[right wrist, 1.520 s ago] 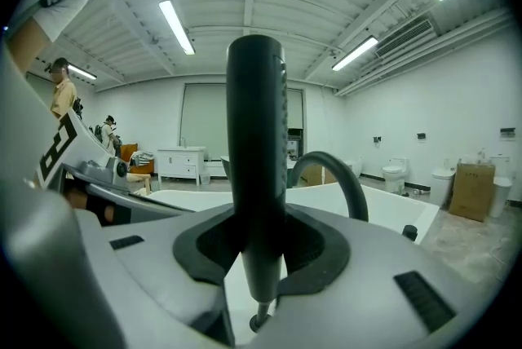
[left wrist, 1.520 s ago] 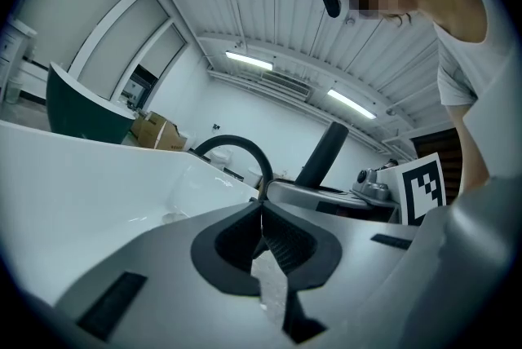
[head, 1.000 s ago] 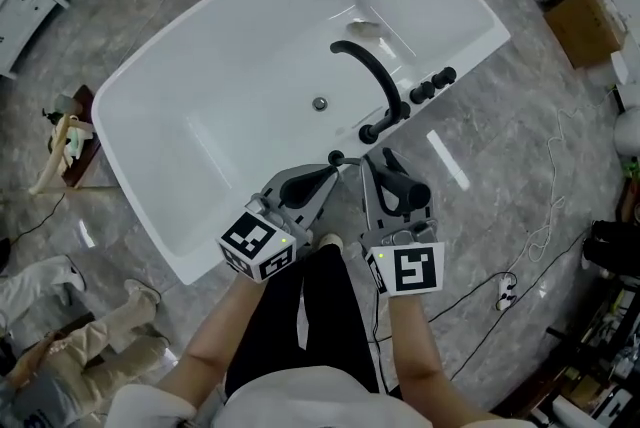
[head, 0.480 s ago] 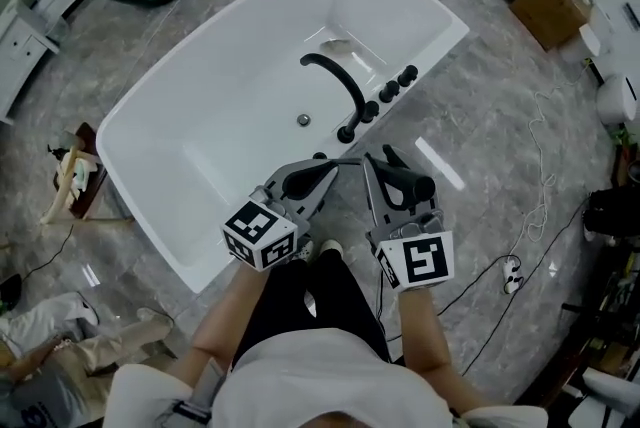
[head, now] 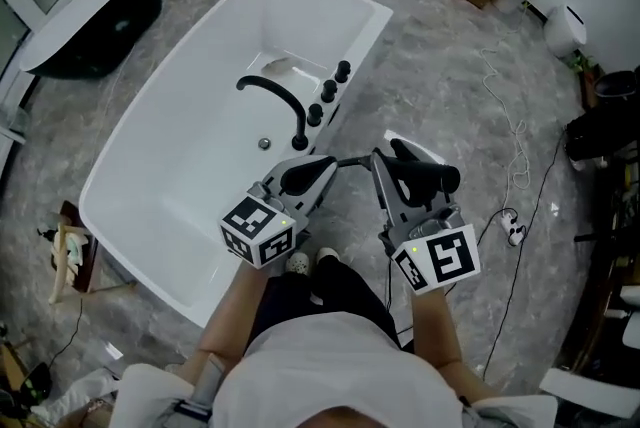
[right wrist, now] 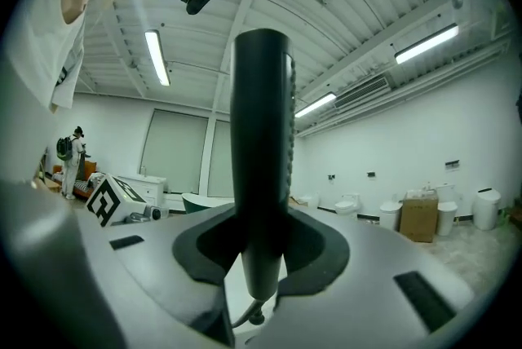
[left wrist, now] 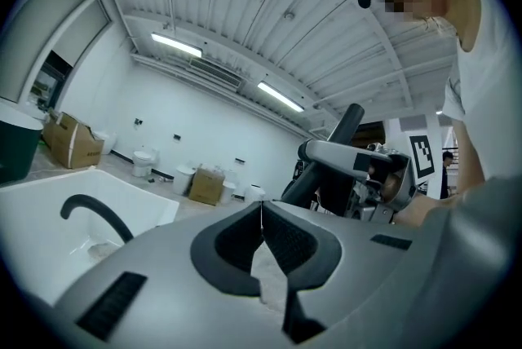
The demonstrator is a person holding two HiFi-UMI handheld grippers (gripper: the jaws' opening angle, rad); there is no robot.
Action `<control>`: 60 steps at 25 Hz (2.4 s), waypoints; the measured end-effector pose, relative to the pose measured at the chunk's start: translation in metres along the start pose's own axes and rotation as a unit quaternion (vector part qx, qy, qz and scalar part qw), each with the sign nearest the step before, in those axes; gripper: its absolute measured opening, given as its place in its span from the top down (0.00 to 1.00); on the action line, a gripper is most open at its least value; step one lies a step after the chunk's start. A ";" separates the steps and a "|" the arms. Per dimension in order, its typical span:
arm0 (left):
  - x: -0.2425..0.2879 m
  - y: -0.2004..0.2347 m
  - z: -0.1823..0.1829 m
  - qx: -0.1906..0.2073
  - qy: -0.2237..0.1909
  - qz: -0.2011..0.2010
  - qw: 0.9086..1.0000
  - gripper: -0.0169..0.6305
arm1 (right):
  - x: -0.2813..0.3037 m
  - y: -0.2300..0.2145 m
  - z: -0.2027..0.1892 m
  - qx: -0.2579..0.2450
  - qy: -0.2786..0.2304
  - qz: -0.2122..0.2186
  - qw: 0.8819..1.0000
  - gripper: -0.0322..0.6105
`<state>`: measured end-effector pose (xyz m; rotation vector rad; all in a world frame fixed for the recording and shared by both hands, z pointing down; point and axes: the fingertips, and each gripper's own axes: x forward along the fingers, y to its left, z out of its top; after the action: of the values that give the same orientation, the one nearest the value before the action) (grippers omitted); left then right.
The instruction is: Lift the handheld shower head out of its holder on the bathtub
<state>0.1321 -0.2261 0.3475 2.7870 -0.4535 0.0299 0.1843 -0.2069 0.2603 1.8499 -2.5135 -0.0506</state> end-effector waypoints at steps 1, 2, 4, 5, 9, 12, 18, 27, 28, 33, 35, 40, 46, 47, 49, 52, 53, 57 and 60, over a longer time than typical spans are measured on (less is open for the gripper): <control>0.007 -0.006 0.001 0.001 0.002 -0.014 1.000 0.95 | -0.007 -0.007 0.003 -0.001 -0.002 -0.013 1.000 0.77; 0.015 -0.013 0.001 0.002 0.005 -0.029 1.000 0.96 | -0.015 -0.014 0.005 -0.001 -0.003 -0.028 1.000 0.77; 0.030 -0.028 0.000 0.006 0.013 -0.064 0.998 0.95 | -0.033 -0.030 0.010 -0.002 -0.007 -0.062 0.998 0.77; 0.037 -0.037 -0.001 0.008 0.018 -0.080 0.997 0.95 | -0.043 -0.038 0.012 -0.003 -0.009 -0.079 0.997 0.77; 0.061 -0.067 -0.009 0.011 0.030 -0.119 0.992 0.95 | -0.083 -0.064 0.012 -0.001 -0.007 -0.126 0.992 0.77; 0.074 -0.086 -0.016 0.011 0.042 -0.147 0.988 0.96 | -0.113 -0.080 0.015 0.005 -0.014 -0.162 0.987 0.77; 0.105 -0.124 -0.019 0.018 0.060 -0.207 0.976 0.96 | -0.165 -0.113 0.026 0.008 -0.018 -0.237 0.971 0.77; 0.135 -0.184 -0.038 0.018 0.090 -0.293 0.952 0.95 | -0.245 -0.146 0.025 0.006 -0.010 -0.340 0.940 0.77; 0.137 -0.191 -0.041 0.018 0.093 -0.303 0.948 0.96 | -0.255 -0.148 0.024 0.005 -0.009 -0.351 0.936 0.77; 0.144 -0.223 -0.053 0.020 0.107 -0.341 0.934 0.95 | -0.299 -0.156 0.023 -0.002 -0.004 -0.401 0.916 0.77; 0.145 -0.231 -0.056 0.021 0.110 -0.352 0.929 0.96 | -0.314 -0.157 0.023 -0.003 -0.004 -0.417 0.909 0.77; 0.147 -0.245 -0.060 0.022 0.114 -0.363 0.924 0.95 | -0.330 -0.155 0.019 0.012 -0.007 -0.429 0.903 0.77; 0.146 -0.248 -0.069 0.019 0.121 -0.364 0.923 0.96 | -0.321 -0.147 0.009 0.009 0.008 -0.415 0.910 0.77; 0.146 -0.247 -0.071 0.020 0.122 -0.363 0.923 0.95 | -0.319 -0.146 0.007 0.011 0.008 -0.412 0.911 0.77; 0.146 -0.249 -0.072 0.020 0.122 -0.362 0.924 0.95 | -0.318 -0.145 0.005 0.012 0.012 -0.405 0.914 0.76; 0.147 -0.249 -0.070 0.021 0.121 -0.362 0.924 0.95 | -0.313 -0.144 0.002 0.009 0.022 -0.399 0.917 0.76; 0.147 -0.248 -0.070 0.021 0.121 -0.362 0.924 0.96 | -0.311 -0.143 0.001 0.009 0.023 -0.398 0.917 0.76; 0.146 -0.250 -0.070 0.022 0.122 -0.362 0.924 0.95 | -0.311 -0.143 -0.001 0.015 0.020 -0.395 0.918 0.76; 0.148 -0.251 -0.070 0.021 0.123 -0.363 0.924 0.95 | -0.311 -0.144 -0.002 0.016 0.023 -0.396 0.918 0.77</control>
<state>0.3534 -0.0234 0.3480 2.7592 0.6513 0.2171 0.4145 0.0473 0.2578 2.6914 -1.5742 0.0231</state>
